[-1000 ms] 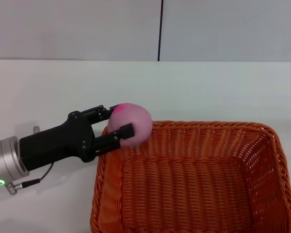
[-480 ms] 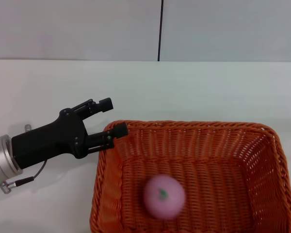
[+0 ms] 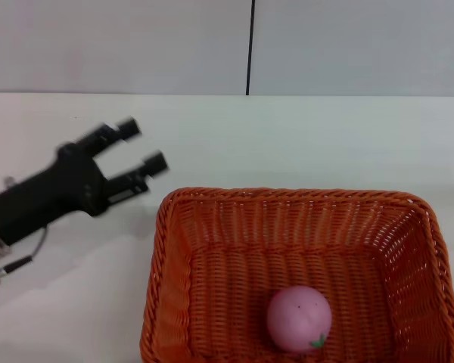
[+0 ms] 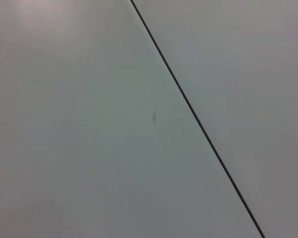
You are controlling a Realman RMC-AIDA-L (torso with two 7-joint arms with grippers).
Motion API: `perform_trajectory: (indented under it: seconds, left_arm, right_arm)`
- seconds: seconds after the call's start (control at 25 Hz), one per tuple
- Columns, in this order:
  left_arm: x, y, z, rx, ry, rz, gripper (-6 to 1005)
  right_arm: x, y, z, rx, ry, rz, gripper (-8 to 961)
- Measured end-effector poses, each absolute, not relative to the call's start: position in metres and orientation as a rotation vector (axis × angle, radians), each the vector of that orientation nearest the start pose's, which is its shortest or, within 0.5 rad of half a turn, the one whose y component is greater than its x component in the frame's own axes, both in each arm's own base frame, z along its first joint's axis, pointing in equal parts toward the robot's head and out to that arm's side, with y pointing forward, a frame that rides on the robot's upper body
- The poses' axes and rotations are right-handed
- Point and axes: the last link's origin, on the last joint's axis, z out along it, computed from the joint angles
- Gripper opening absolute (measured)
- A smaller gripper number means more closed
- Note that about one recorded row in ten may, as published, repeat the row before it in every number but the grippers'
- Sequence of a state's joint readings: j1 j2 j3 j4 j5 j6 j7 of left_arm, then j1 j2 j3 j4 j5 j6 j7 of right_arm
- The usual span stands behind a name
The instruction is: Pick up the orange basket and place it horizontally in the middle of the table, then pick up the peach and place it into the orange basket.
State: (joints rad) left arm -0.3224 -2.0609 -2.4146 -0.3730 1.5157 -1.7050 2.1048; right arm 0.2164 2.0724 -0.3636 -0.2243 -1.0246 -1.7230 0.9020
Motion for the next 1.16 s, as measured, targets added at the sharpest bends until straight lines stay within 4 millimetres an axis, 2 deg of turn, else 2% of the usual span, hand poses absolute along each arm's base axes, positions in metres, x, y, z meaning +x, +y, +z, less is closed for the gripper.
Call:
perform_trajectory:
  seconds: [0.08, 0.12, 0.16, 0.28, 0.32, 0.36, 0.52, 0.72, 1.16]
  left_arm:
    - [-0.296, 0.264, 0.009, -2.280, -0.576, -1.236, 863]
    - [-0.300, 0.263, 0.018, -2.155, -0.540, -1.272, 863]
    - [-0.300, 0.263, 0.018, -2.155, -0.540, -1.272, 863]
    - [-0.308, 0.259, 0.030, -1.954, -0.486, -1.299, 863]
    - [-0.313, 0.257, 0.036, -1.826, -0.456, -1.296, 863]
    - [-0.313, 0.257, 0.036, -1.826, -0.456, -1.296, 863]
    - [-0.322, 0.247, 0.043, -1.563, -0.391, -1.254, 863]
    - [-0.325, 0.241, 0.042, -1.462, -0.355, -1.201, 863]
    - [-0.326, 0.238, 0.043, -1.438, -0.335, -1.179, 863]
  right_arm:
    - [0.359, 0.237, 0.093, -1.338, 0.548, 1.301, 474]
    - [0.359, 0.237, 0.093, -1.335, 0.546, 1.301, 474]
    - [0.359, 0.237, 0.093, -1.335, 0.546, 1.301, 474]
    - [0.359, 0.237, 0.094, -1.329, 0.542, 1.301, 474]
    - [0.359, 0.237, 0.095, -1.326, 0.541, 1.302, 473]
    - [0.359, 0.237, 0.095, -1.326, 0.541, 1.302, 473]
    - [0.360, 0.236, 0.097, -1.307, 0.538, 1.302, 473]
    - [0.361, 0.236, 0.098, -1.297, 0.537, 1.302, 473]
    - [0.362, 0.235, 0.099, -1.285, 0.537, 1.301, 473]
